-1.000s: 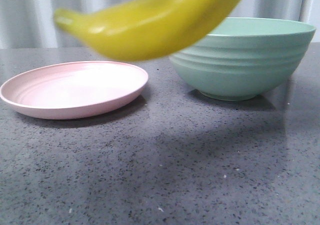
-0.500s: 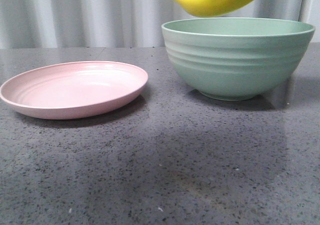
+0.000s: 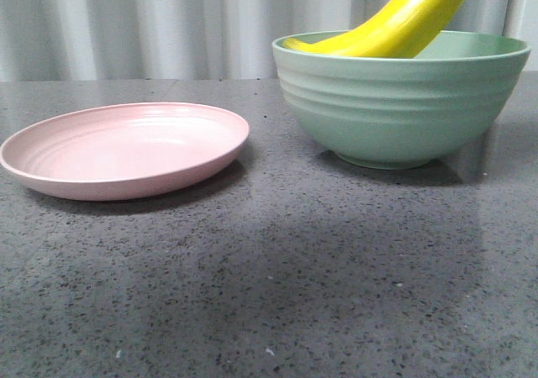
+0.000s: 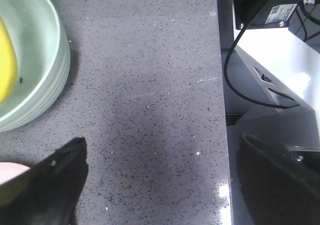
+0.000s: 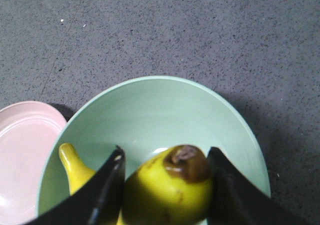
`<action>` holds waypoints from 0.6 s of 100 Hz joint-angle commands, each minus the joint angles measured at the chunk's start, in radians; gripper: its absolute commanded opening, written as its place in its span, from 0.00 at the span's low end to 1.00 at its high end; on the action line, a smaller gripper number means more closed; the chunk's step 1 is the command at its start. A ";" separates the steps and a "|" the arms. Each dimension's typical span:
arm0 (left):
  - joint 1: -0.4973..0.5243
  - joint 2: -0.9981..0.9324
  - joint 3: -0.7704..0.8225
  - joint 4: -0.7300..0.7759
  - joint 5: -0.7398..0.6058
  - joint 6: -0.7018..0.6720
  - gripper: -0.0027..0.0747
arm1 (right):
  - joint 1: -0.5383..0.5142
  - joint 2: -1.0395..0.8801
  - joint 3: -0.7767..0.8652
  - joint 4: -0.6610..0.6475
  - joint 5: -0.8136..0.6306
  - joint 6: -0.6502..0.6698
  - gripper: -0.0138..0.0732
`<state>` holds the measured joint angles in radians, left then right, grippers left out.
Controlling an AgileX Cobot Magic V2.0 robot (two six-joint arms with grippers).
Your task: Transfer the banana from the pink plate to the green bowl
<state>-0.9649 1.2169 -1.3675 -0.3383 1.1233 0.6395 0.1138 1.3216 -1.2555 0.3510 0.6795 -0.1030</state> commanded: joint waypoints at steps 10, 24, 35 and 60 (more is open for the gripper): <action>-0.008 -0.023 -0.032 -0.033 -0.039 -0.011 0.75 | -0.005 -0.028 -0.036 0.014 -0.104 -0.015 0.69; -0.008 -0.023 -0.032 -0.033 -0.039 -0.011 0.75 | -0.005 -0.028 -0.036 0.014 -0.110 -0.015 0.69; -0.008 -0.023 -0.032 -0.033 -0.039 -0.011 0.75 | -0.005 -0.028 -0.036 0.014 -0.117 -0.015 0.69; -0.008 -0.023 -0.032 -0.033 -0.037 -0.012 0.66 | -0.005 -0.032 -0.036 0.009 -0.074 -0.015 0.57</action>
<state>-0.9649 1.2169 -1.3675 -0.3383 1.1250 0.6371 0.1138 1.3216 -1.2555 0.3510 0.6360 -0.1089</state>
